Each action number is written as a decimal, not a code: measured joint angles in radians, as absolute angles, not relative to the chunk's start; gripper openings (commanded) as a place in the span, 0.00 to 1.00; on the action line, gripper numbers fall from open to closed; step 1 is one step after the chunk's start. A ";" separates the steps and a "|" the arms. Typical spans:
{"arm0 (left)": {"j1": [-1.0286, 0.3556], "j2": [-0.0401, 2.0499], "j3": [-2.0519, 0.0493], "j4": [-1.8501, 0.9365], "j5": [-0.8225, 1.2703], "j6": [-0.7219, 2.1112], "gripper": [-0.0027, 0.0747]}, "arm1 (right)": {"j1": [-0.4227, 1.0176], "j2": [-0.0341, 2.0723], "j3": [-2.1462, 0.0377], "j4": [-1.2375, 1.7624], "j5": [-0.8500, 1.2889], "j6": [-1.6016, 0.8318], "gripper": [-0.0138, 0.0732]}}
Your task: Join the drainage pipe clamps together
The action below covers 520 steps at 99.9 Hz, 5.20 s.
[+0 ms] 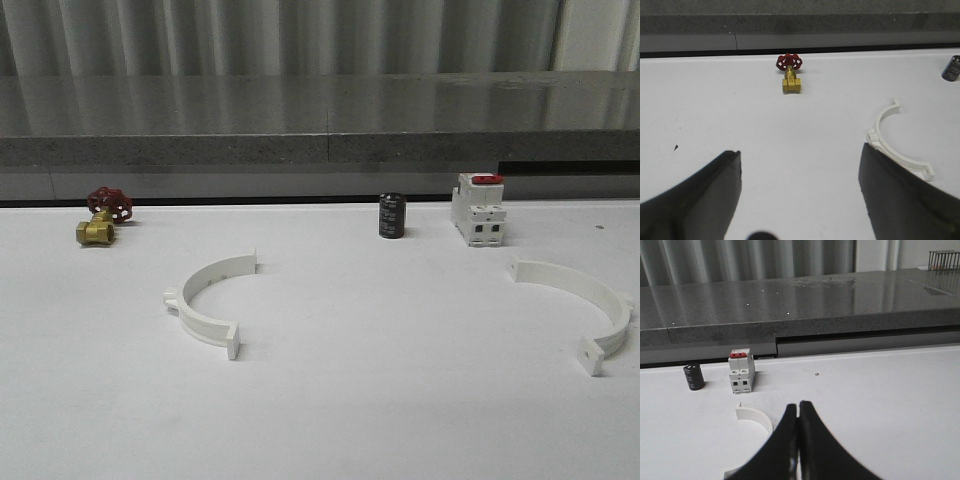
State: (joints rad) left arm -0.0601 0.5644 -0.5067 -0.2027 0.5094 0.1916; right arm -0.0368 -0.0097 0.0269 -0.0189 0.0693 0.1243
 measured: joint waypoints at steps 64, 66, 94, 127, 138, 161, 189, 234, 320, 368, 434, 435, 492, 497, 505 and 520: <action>-0.061 0.413 -0.485 -0.203 0.521 0.193 0.01 | -0.037 0.075 -0.196 0.011 0.267 0.147 0.08; -0.061 0.413 -0.485 -0.203 0.521 0.193 0.01 | -0.037 0.100 -0.222 0.012 0.307 0.147 0.08; -0.061 0.413 -0.485 -0.203 0.521 0.193 0.01 | -0.037 0.496 -0.545 0.016 0.736 0.148 0.08; -0.061 0.413 -0.485 -0.203 0.521 0.193 0.01 | -0.037 0.780 -0.652 0.019 0.781 0.148 0.14; -0.061 0.413 -0.485 -0.203 0.521 0.193 0.01 | -0.037 0.823 -0.652 0.019 0.781 0.148 0.31; -0.061 0.413 -0.485 -0.203 0.521 0.193 0.01 | -0.037 0.865 -0.652 0.019 0.776 0.148 0.74; -0.061 0.413 -0.485 -0.203 0.521 0.193 0.01 | -0.034 1.010 -0.693 0.036 0.721 0.118 0.80; -0.061 0.413 -0.485 -0.203 0.521 0.193 0.01 | 0.052 1.502 -0.905 0.053 0.595 0.069 0.79; -0.061 0.413 -0.485 -0.203 0.521 0.193 0.01 | 0.057 1.847 -1.071 0.055 0.556 0.067 0.73; -0.061 0.413 -0.485 -0.203 0.521 0.193 0.01 | 0.057 1.850 -1.073 0.054 0.562 0.065 0.27; -0.061 0.413 -0.485 -0.203 0.521 0.193 0.01 | 0.310 1.860 -1.285 0.037 0.694 0.205 0.27; -0.061 0.413 -0.485 -0.203 0.521 0.193 0.01 | 0.315 1.860 -1.287 0.034 0.694 0.219 0.27; -0.061 0.413 -0.485 -0.203 0.523 0.193 0.01 | 0.600 2.075 -1.564 -0.210 0.843 0.690 0.27; -0.061 0.413 -0.485 -0.203 0.523 0.193 0.01 | 0.612 2.087 -1.581 -0.213 0.848 0.699 0.27; -0.061 0.413 -0.485 -0.203 0.523 0.193 0.01 | 0.628 2.105 -1.609 -0.215 0.850 0.712 0.27; -0.061 0.413 -0.485 -0.203 0.523 0.193 0.01 | 0.653 2.142 -1.661 -0.215 0.861 0.731 0.27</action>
